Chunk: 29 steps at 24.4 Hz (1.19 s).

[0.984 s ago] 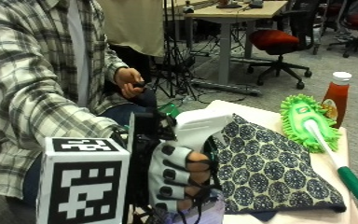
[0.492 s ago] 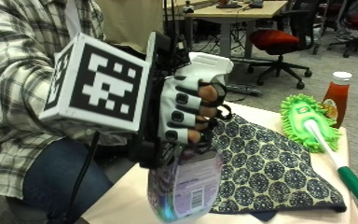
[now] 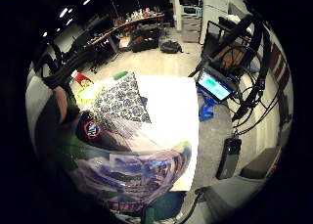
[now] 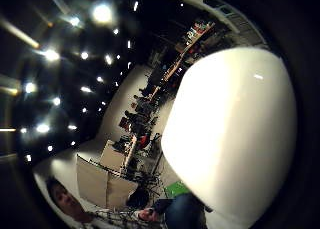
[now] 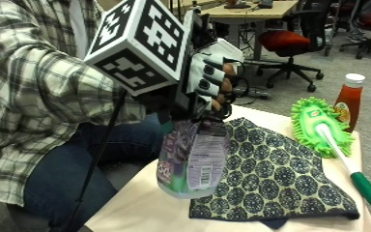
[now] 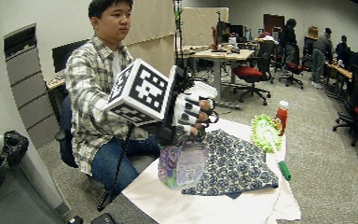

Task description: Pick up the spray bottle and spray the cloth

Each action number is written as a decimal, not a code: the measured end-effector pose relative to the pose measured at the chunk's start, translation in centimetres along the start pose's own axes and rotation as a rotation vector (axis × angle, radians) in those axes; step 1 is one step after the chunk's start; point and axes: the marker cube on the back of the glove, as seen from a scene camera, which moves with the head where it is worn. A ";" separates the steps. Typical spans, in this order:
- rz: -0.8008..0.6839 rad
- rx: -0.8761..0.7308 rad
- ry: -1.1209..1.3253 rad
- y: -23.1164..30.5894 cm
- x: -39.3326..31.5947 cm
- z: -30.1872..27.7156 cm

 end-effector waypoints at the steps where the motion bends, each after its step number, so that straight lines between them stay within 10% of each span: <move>1: -0.010 -0.016 0.015 0.0 -0.4 0.4; 29: -0.201 -0.458 0.604 2.6 -3.3 9.4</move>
